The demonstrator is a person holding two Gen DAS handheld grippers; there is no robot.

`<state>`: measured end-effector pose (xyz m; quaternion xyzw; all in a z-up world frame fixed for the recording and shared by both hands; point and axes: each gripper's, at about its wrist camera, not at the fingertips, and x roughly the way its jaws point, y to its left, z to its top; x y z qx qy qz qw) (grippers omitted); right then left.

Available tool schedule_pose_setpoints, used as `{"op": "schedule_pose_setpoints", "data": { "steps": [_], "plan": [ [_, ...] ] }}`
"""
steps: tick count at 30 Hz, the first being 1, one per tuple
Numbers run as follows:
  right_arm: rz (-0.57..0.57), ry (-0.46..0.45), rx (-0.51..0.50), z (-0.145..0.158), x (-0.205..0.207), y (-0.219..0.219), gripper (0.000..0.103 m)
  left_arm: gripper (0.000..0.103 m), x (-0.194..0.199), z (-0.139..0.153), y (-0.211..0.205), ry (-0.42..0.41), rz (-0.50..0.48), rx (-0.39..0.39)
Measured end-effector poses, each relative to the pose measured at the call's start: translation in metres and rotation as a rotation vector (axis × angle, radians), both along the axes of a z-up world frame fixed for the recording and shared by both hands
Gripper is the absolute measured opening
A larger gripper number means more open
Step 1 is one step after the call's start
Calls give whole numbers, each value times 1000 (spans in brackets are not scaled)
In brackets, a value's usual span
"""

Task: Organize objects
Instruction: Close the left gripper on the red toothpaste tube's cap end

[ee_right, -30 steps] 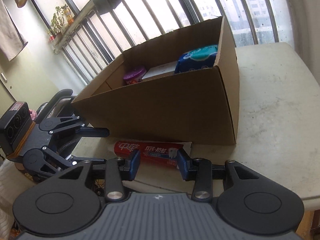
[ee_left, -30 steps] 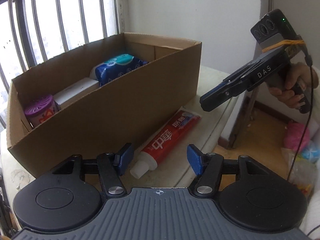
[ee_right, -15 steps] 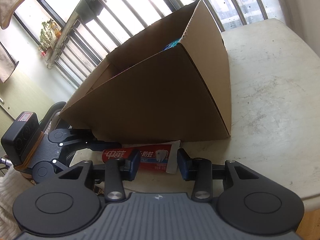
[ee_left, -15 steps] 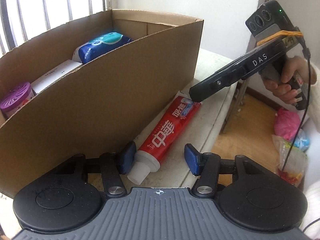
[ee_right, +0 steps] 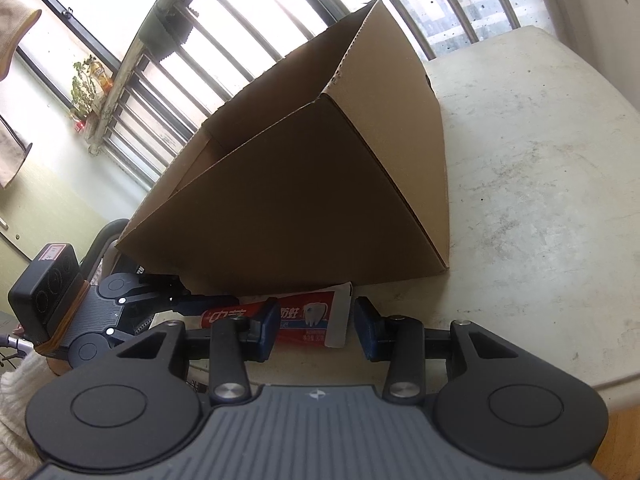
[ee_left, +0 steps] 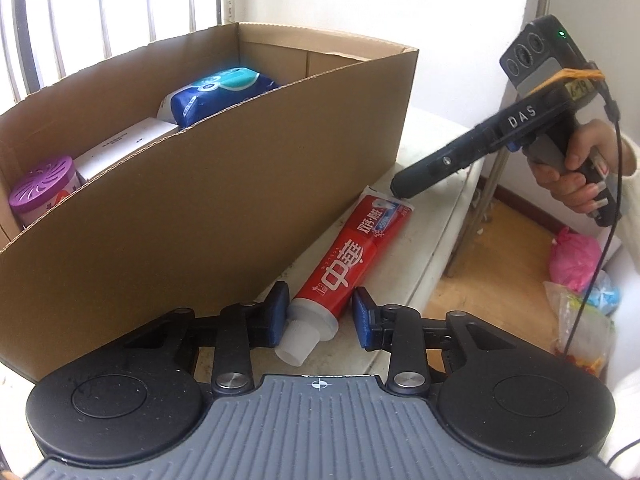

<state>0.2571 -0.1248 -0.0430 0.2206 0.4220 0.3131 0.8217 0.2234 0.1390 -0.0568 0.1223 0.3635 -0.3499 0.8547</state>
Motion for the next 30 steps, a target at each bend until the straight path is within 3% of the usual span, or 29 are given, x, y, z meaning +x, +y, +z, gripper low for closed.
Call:
{"op": "schedule_pose_setpoints", "data": {
  "steps": [4, 7, 13, 21, 29, 30],
  "plan": [
    [-9, 23, 47, -1, 2, -2, 62, 29, 4, -1, 7, 22, -30, -32],
    [-14, 35, 64, -1, 3, 0, 66, 29, 12, -3, 15, 60, -46, -78],
    [-21, 120, 140, -6, 3, -1, 65, 28, 23, -6, 32, 137, -58, -195],
    [-48, 220, 207, -12, 12, -7, 64, 28, 30, -9, 35, 146, -95, -212],
    [-92, 123, 188, -12, 1, 0, 60, 27, 24, -6, 35, 112, -129, -194],
    [-102, 116, 188, -14, -2, -2, 54, 27, 23, -6, 35, 97, -137, -181]
  ]
}}
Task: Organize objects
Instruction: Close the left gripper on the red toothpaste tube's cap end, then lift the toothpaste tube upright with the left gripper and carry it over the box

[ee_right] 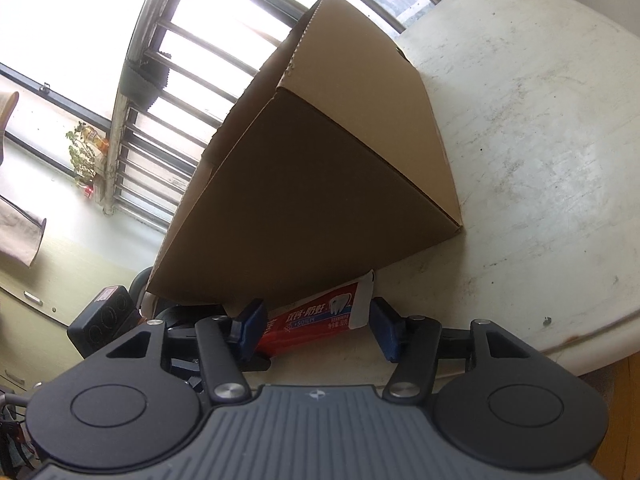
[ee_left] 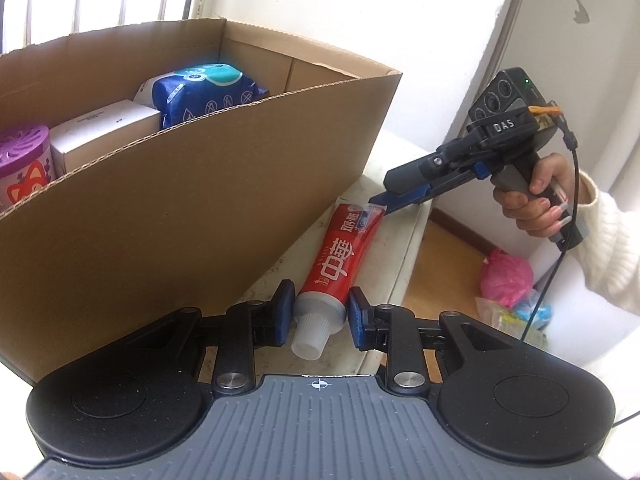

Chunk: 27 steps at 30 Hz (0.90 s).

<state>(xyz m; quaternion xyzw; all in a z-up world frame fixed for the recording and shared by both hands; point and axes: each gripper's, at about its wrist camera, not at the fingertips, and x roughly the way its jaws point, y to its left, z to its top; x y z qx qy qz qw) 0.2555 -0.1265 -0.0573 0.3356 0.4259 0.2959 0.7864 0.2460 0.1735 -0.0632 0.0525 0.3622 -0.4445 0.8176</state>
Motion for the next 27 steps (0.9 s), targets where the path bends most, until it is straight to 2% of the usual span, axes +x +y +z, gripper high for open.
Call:
{"op": "schedule_pose_setpoints", "data": {
  "steps": [2, 3, 4, 6, 8, 10, 12, 13, 17, 20, 27],
  "plan": [
    [-15, 7, 12, -6, -1, -4, 40, 27, -5, 1, -3, -49, -19, 40],
    [-33, 30, 38, -12, 0, -9, 27, 27, -8, 1, -4, -73, -28, 60],
    [-47, 50, 67, -18, 0, -13, 18, 27, -11, 0, -6, -109, -41, 83],
    [-54, 81, 131, -26, 1, -19, 13, 27, -17, 0, -9, -145, -47, 106],
    [-53, 101, 182, -32, 0, -22, 13, 27, -21, -1, -10, -173, -48, 122],
    [-34, 129, 278, -43, 0, -26, 12, 28, -25, -1, -10, -195, -60, 132],
    [-16, 175, 356, -57, 1, -28, 8, 27, -26, -2, -9, -198, -64, 128],
    [-13, 164, 365, -58, 1, -28, 6, 27, -25, -3, -8, -202, -65, 128],
    [-13, 87, 278, -49, -2, -21, 6, 27, -29, -2, -10, -217, -66, 143],
    [-1, 25, 185, -36, -5, -16, 6, 27, -37, 1, -19, -268, -69, 190],
    [34, -81, 152, -16, -22, -15, 6, 25, -61, 9, -33, -338, -105, 271]
  ]
}}
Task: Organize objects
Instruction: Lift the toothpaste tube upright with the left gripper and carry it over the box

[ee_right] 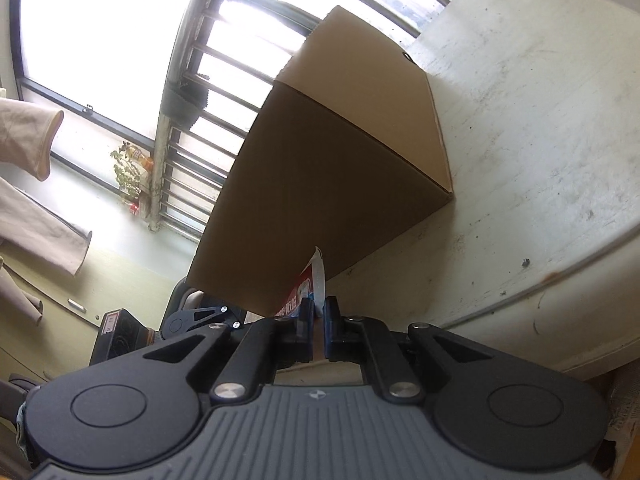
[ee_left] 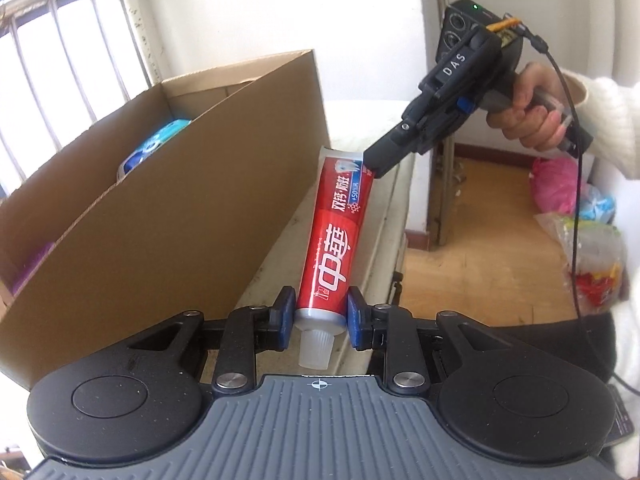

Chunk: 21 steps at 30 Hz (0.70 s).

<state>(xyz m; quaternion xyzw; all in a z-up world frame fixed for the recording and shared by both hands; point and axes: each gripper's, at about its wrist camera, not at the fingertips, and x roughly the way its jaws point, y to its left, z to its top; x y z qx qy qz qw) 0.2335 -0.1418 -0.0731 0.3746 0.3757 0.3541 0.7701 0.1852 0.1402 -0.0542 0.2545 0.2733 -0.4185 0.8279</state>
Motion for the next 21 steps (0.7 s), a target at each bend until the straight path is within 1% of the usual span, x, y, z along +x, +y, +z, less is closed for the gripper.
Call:
{"op": "schedule_pose_setpoints", "data": {
  "steps": [3, 5, 6, 8, 10, 11, 12, 13, 14, 15, 17, 18, 19, 21],
  "plan": [
    [8, -36, 12, 12, -15, -7, 6, 25, -12, 13, -2, -37, -11, 16],
    [16, -79, 15, 23, -24, -7, 6, 25, -18, 27, -5, -62, -17, 37],
    [19, -105, 14, 32, -28, -9, 6, 25, -22, 35, -5, -90, -15, 41],
    [28, -146, 27, 47, -33, -9, 6, 25, -27, 52, -6, -102, -23, 53],
    [37, -184, 39, 64, -35, -9, 6, 25, -30, 69, -10, -143, -32, 86],
    [40, -208, 41, 73, -34, -8, 6, 25, -32, 78, -10, -194, -36, 106],
    [45, -231, 40, 84, -34, -8, 6, 25, -33, 88, -11, -226, -45, 130],
    [55, -248, 40, 94, -31, -7, 6, 25, -30, 98, -11, -231, -48, 145],
    [55, -265, 42, 104, -28, -6, 6, 25, -27, 108, -10, -259, -45, 155],
    [53, -290, 36, 115, -24, -6, 6, 25, -23, 116, -11, -268, -46, 172],
    [50, -325, -8, 134, -12, -1, 6, 25, -8, 132, -13, -302, -40, 213],
    [50, -332, -29, 143, -3, 3, 7, 25, 3, 137, -14, -291, -39, 234],
    [50, -325, -46, 147, 6, 5, 7, 25, 12, 140, -14, -301, -35, 255],
    [55, -286, -70, 152, 28, 11, 7, 25, 36, 142, -14, -286, -28, 295]
  ]
}}
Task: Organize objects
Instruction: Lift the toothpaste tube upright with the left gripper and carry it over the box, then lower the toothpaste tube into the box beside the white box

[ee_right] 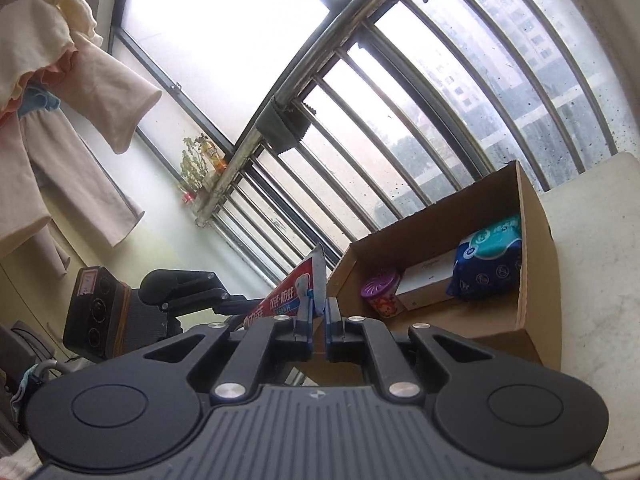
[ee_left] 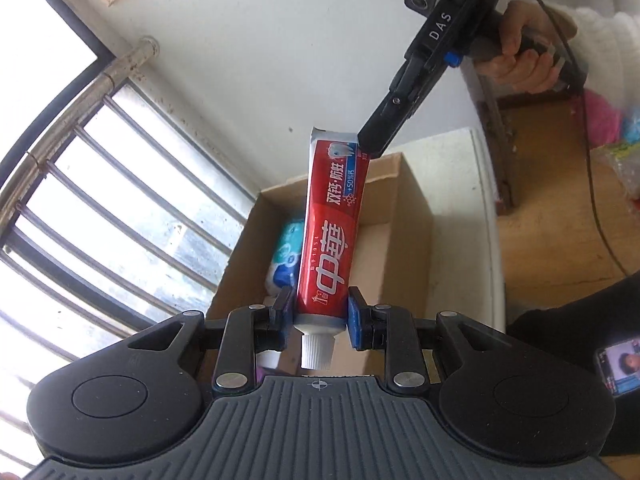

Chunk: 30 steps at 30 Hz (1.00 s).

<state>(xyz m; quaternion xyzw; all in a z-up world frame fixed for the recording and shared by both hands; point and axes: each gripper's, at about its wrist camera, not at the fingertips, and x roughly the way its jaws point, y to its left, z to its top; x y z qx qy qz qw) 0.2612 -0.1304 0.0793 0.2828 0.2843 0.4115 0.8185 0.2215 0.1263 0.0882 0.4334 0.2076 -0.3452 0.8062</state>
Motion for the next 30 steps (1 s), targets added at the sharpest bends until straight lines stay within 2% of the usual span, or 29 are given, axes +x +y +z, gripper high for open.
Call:
{"op": "schedule_pose_setpoints", "data": {
  "steps": [1, 2, 3, 7, 13, 20, 26, 28, 30],
  "plan": [
    [-9, 24, -11, 0, 11, 2, 7, 25, 10, 0, 1, 12, 5, 4],
    [-9, 49, -29, -1, 23, 6, 7, 25, 28, -1, 4, 70, 22, 1],
    [-17, 83, -46, -5, 35, 8, 7, 25, 39, -3, 6, 88, 30, -2],
    [-18, 203, -109, -24, 75, 20, 8, 25, 82, -25, 9, 163, 24, 60],
    [-6, 337, -222, -47, 114, 37, 8, 25, 124, -67, 4, 280, 21, 132],
    [33, 389, -465, -57, 129, 74, 9, 25, 146, -96, -6, 364, 6, 253],
    [55, 403, -662, -70, 139, 106, 10, 25, 153, -114, -4, 432, 19, 325],
    [64, 393, -771, -78, 142, 120, 9, 25, 158, -118, -5, 450, 31, 339],
    [73, 420, -828, -85, 147, 128, 9, 25, 161, -122, -7, 473, 26, 346]
  ]
}}
